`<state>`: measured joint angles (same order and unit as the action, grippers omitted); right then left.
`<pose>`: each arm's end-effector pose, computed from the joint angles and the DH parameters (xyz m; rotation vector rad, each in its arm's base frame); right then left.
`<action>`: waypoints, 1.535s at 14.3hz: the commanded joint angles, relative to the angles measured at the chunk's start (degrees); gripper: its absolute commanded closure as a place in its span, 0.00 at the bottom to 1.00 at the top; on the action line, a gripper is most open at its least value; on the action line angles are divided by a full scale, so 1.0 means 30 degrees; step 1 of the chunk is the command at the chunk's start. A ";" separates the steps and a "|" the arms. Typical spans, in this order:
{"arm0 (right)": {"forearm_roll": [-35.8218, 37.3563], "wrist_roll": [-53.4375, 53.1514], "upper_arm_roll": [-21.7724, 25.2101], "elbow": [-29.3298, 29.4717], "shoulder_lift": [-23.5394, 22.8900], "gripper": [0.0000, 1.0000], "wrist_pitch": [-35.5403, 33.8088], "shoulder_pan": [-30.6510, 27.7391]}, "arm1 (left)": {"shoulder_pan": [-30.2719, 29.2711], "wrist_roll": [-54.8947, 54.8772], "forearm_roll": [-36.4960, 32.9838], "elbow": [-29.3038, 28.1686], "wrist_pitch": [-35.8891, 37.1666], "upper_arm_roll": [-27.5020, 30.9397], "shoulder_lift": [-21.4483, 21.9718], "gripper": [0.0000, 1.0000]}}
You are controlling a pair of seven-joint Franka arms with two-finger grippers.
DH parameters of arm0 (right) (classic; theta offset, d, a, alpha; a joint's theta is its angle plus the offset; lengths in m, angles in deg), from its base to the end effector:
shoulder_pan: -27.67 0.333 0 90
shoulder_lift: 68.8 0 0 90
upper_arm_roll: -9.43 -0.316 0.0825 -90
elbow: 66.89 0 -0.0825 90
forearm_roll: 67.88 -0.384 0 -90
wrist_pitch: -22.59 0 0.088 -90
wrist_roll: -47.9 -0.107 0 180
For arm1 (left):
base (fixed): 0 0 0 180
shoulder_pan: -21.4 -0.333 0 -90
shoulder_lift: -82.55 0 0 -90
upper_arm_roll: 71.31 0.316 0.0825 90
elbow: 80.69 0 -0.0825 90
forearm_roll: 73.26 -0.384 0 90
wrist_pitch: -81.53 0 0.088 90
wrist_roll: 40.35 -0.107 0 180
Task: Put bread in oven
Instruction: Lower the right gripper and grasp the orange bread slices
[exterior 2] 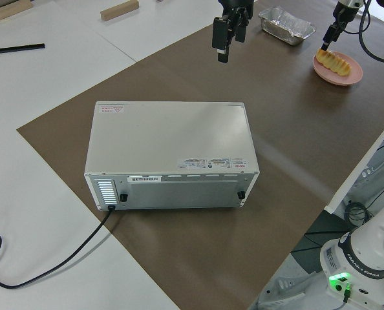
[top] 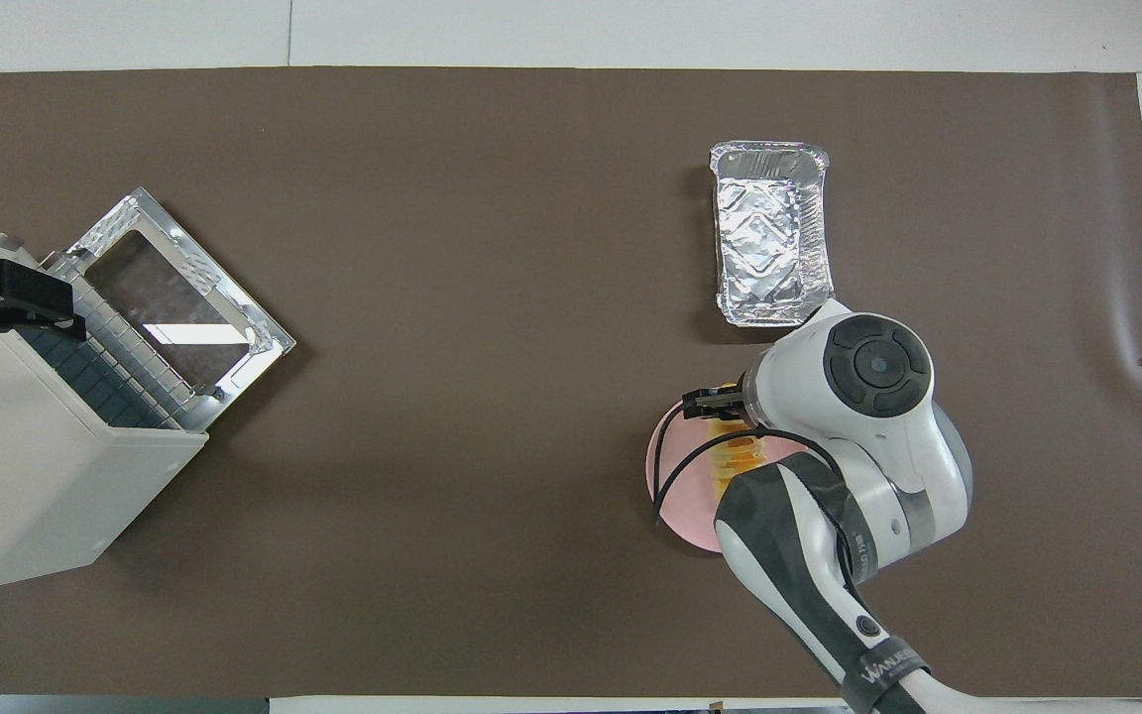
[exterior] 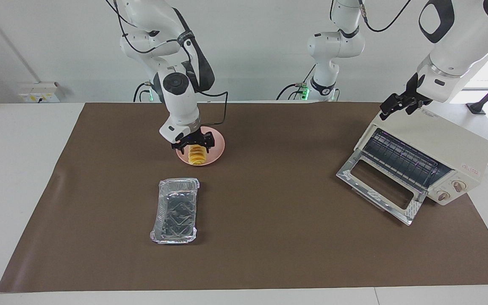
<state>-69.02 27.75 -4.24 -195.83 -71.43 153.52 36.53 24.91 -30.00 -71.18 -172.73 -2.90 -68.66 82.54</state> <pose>0.4855 0.2016 0.3445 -3.1207 -0.0441 0.0291 0.5422 -0.0123 0.6000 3.1008 0.2556 -0.2117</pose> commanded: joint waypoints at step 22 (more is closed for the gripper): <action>-0.0119 -0.0376 0.0018 0.2394 -0.0734 1.00 -0.2293 0.0415 | -0.0173 0.0006 0.0127 -0.0610 -0.0364 -0.0090 0.0562 0.00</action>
<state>-69.02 27.09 -3.99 -194.81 -72.67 152.54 38.75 24.91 -30.00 -71.18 -172.73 -2.90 -68.66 82.54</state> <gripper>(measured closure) 0.885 0.000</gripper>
